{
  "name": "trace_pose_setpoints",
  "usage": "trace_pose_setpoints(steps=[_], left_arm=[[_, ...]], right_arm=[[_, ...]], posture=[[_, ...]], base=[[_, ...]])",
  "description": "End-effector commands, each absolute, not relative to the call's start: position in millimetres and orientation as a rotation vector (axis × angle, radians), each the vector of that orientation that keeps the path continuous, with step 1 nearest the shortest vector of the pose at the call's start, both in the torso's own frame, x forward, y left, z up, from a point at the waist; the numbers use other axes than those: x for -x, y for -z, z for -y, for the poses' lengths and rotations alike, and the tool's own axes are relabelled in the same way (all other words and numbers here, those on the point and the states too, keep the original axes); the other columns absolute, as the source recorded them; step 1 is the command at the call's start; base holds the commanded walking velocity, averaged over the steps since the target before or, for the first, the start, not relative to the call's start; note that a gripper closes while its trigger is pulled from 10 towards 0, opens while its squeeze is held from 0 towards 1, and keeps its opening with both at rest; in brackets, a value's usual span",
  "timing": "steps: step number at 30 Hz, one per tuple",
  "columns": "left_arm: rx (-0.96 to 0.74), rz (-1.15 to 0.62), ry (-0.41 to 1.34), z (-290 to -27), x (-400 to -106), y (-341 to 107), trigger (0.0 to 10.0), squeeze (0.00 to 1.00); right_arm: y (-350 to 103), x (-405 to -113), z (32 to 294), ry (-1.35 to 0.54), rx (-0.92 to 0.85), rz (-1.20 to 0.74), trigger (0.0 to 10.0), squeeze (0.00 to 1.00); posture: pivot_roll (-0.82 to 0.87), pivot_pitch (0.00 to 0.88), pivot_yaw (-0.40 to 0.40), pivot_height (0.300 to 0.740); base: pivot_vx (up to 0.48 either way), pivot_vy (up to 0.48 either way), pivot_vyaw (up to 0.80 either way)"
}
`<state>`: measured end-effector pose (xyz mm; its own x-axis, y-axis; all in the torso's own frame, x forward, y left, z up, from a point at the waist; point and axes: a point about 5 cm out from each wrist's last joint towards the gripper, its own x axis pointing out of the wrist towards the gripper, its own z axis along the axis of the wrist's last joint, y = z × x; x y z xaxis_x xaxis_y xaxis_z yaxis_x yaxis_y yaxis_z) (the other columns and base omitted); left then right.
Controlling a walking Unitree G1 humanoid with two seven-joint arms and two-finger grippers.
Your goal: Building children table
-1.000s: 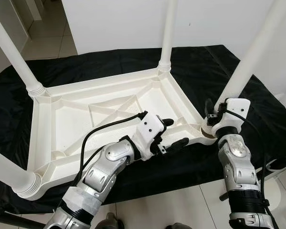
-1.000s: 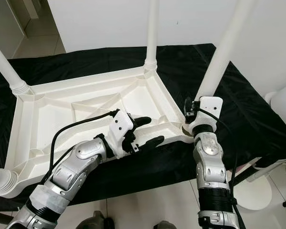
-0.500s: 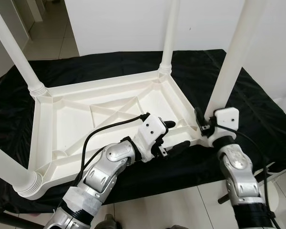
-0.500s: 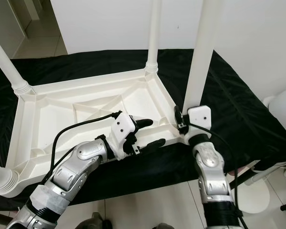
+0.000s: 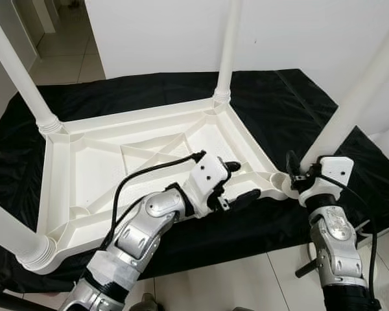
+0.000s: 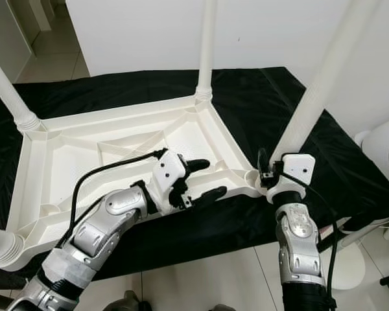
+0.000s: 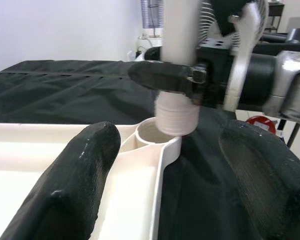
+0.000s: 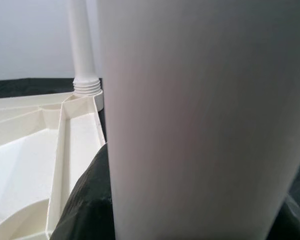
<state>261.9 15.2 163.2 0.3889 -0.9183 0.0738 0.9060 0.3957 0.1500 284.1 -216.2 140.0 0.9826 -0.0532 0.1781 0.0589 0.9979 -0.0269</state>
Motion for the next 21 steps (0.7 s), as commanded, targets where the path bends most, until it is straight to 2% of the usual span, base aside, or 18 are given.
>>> trace_pose_setpoints(steps=[1,9,16,21], left_arm=[[-0.115,0.155,1.231,-12,-260,-163,10.0,0.0],[-0.118,0.161,1.234,-10,-260,-165,10.0,0.0],[-0.121,0.16,1.222,-12,-258,-165,10.0,0.0],[-0.119,0.158,1.213,-13,-259,-165,10.0,0.0]], right_arm=[[-123,-286,214,0.061,-0.016,0.096,10.0,0.0],[-129,-302,205,0.049,-0.061,0.105,10.0,0.0],[-128,-300,191,-0.095,0.148,0.094,10.0,0.0],[-122,-296,188,-0.142,0.193,0.081,10.0,0.0]], posture=[[-0.02,0.0,0.039,0.74],[-0.02,0.0,0.039,0.74],[0.0,0.0,0.028,0.74],[0.0,0.0,0.029,0.74]], base=[[0.0,0.0,0.0],[0.0,0.0,0.0],[0.0,0.0,0.0],[0.0,0.0,0.0]])
